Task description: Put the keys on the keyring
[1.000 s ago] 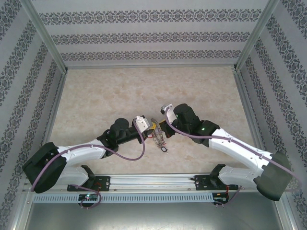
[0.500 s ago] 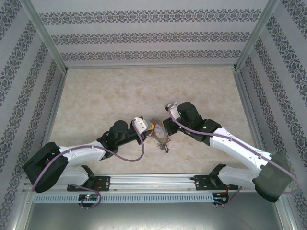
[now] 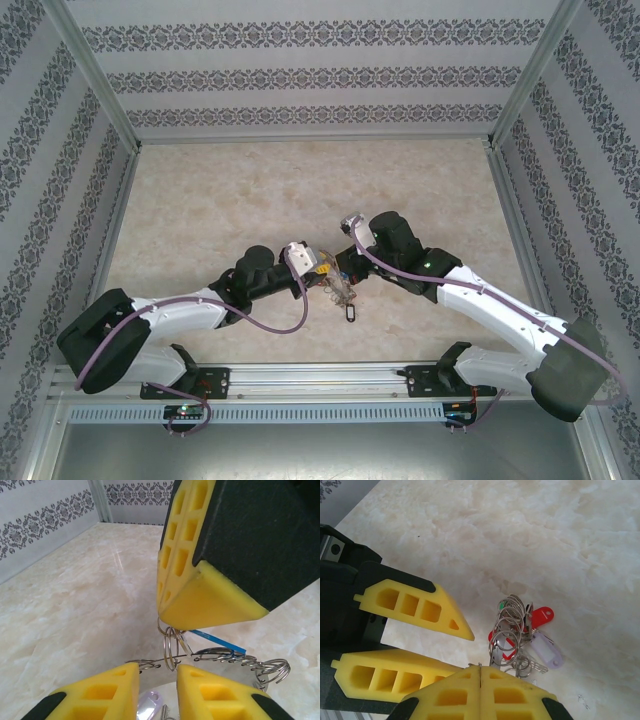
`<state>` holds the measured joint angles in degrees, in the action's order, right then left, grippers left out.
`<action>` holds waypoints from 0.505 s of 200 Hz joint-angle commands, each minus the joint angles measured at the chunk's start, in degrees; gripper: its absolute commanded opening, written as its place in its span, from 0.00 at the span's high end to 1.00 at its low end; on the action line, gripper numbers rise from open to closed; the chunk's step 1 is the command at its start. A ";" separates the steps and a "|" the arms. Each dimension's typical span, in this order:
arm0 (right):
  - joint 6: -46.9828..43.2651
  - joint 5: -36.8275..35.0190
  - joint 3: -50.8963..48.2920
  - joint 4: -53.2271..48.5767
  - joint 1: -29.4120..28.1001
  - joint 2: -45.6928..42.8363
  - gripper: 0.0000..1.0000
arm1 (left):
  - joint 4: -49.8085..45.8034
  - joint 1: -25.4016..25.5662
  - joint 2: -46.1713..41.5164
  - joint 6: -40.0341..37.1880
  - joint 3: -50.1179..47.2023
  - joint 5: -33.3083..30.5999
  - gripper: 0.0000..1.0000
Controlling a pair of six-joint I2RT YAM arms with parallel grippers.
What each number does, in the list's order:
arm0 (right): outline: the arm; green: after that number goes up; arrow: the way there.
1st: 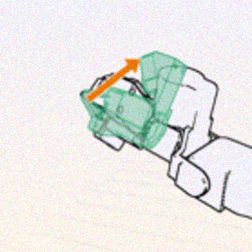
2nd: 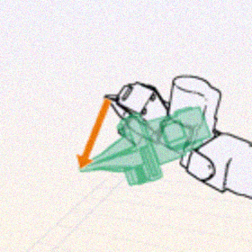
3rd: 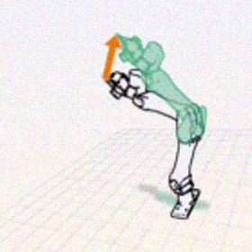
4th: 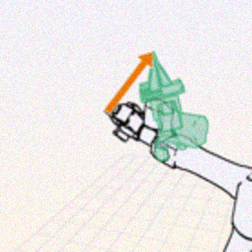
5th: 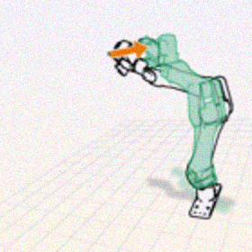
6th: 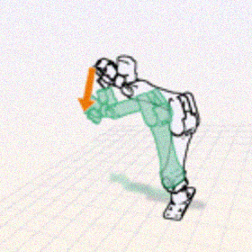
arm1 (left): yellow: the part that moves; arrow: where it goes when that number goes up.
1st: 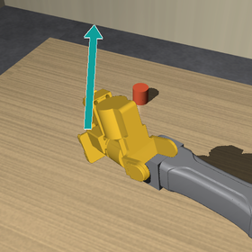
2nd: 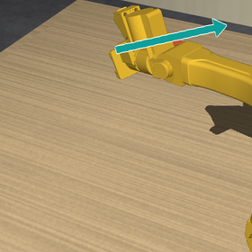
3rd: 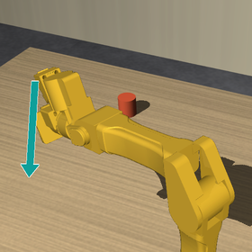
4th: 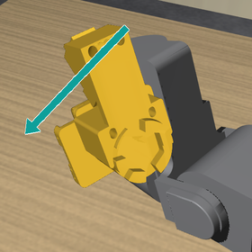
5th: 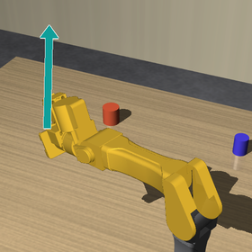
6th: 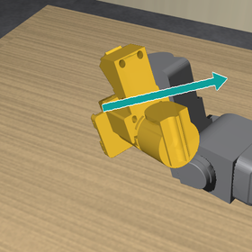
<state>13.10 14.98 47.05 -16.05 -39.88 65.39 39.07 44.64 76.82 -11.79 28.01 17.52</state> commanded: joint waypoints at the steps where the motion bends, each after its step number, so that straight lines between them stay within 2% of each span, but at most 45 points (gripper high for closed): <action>1: -1.24 1.50 1.97 1.51 -0.18 -0.74 1.00 | -1.11 0.80 0.13 -2.35 1.90 1.01 0.72; 76: -1.32 1.22 2.30 1.20 -0.55 -0.92 1.00 | -3.32 0.81 3.00 -4.03 4.75 1.47 0.74; 101: -1.80 1.19 2.66 0.97 -0.64 -0.98 1.00 | -3.32 0.80 3.39 -3.89 4.99 1.14 0.82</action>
<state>12.84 15.09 47.16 -16.14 -39.90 65.39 36.86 44.64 79.53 -14.76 31.51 18.04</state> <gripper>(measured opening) 0.052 0.220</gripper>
